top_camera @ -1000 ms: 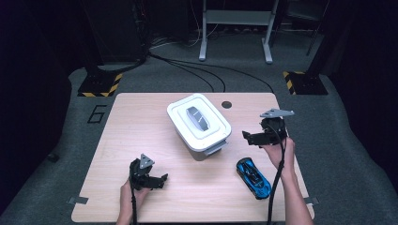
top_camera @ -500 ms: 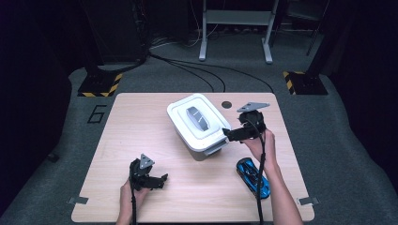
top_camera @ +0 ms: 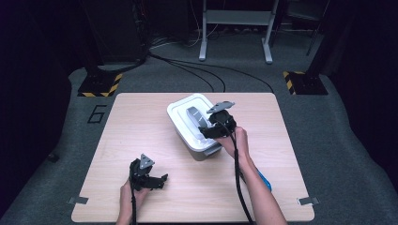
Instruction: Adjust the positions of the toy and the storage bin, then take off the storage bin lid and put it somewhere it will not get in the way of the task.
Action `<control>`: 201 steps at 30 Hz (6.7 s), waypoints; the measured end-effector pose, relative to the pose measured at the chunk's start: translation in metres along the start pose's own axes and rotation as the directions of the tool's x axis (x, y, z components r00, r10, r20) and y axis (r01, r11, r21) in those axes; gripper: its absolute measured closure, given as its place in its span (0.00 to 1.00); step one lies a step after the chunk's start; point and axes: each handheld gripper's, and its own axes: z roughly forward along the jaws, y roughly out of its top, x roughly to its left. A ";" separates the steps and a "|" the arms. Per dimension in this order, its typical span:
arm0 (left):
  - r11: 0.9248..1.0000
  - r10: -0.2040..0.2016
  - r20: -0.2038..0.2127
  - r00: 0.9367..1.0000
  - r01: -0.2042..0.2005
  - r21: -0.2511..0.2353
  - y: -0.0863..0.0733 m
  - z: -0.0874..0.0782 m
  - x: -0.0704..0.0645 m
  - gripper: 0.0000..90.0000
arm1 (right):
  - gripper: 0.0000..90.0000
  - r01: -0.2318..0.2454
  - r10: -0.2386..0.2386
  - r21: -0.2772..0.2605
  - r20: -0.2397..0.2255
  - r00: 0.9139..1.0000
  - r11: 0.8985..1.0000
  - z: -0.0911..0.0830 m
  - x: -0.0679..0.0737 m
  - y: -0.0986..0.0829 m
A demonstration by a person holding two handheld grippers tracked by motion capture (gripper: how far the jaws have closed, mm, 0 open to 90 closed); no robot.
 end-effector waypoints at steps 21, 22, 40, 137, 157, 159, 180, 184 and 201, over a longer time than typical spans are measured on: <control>1.000 -0.005 0.003 1.000 0.005 -0.002 0.000 0.000 -0.001 0.02 | 0.74 -0.036 0.035 0.013 0.072 0.997 0.999 -0.001 -0.004 -0.006; 1.000 -0.004 0.003 1.000 0.004 -0.002 0.000 0.000 -0.001 0.02 | 0.74 -0.039 0.038 0.016 0.076 0.996 0.999 -0.002 -0.004 -0.007; 1.000 0.001 -0.002 1.000 -0.001 -0.006 0.000 0.000 0.000 0.02 | 0.74 -0.105 0.106 -0.014 0.146 0.984 0.994 -0.019 -0.012 -0.025; 1.000 -0.002 -0.002 1.000 0.002 -0.008 -0.001 0.001 -0.001 0.02 | 0.74 -0.280 0.314 -0.142 0.398 0.862 0.949 -0.108 -0.132 -0.036; 1.000 -0.002 -0.002 1.000 0.002 -0.008 -0.001 0.001 -0.001 0.02 | 0.74 -0.342 0.362 -0.130 0.460 0.811 0.931 -0.092 -0.153 -0.064; 1.000 -0.003 -0.002 1.000 0.003 -0.008 -0.001 0.001 -0.001 0.02 | 0.74 -0.353 0.369 -0.125 0.464 0.805 0.927 -0.086 -0.155 -0.068; 1.000 0.000 -0.004 1.000 -0.001 -0.008 -0.001 0.000 -0.001 0.02 | 0.74 -0.416 0.410 -0.092 0.460 0.788 0.904 -0.052 -0.163 -0.100; 1.000 0.002 -0.004 1.000 -0.002 -0.008 -0.001 0.000 -0.001 0.02 | 0.74 -0.435 0.417 -0.071 0.460 0.784 0.898 -0.040 -0.165 -0.110; 1.000 -0.002 -0.002 1.000 0.002 -0.008 -0.001 0.000 -0.001 0.02 | 0.74 -0.500 0.466 -0.060 0.470 0.750 0.864 -0.010 -0.167 -0.128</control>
